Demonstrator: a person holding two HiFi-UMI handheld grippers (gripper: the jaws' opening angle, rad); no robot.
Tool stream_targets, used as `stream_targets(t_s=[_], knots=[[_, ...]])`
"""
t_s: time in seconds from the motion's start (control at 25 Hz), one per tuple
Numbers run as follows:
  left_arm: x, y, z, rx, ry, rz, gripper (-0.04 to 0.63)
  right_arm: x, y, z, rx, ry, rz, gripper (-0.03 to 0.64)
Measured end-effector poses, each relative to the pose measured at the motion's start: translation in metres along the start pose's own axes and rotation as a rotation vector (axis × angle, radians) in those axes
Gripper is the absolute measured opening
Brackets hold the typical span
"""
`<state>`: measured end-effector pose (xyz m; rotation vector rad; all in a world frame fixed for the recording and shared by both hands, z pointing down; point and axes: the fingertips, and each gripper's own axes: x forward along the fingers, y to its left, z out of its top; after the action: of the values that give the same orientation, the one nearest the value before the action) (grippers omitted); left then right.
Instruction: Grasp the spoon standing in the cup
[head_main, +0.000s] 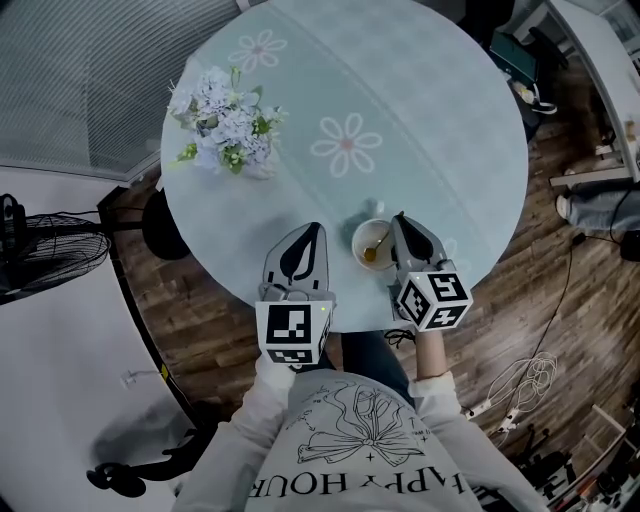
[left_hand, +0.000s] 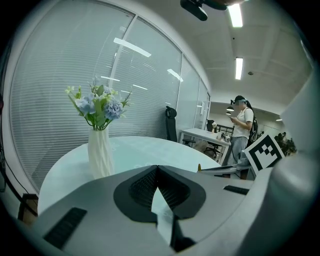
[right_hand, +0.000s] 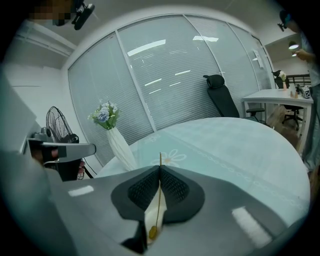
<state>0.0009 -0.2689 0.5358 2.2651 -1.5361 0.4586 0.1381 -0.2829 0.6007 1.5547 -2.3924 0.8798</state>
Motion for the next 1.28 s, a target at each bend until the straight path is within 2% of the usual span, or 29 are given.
stream_targets(t_s=[0.44,1.28], knots=[[-0.017,-0.001,0.014,0.010,-0.039,-0.006,0.005,-0.022,0.010,0.022,-0.017,-0.065,-0.026,0.015],[-0.052,-0.011,0.078,0.037,-0.199,-0.045,0.005,-0.078,0.039,0.105,-0.075,-0.267,-0.095,0.015]])
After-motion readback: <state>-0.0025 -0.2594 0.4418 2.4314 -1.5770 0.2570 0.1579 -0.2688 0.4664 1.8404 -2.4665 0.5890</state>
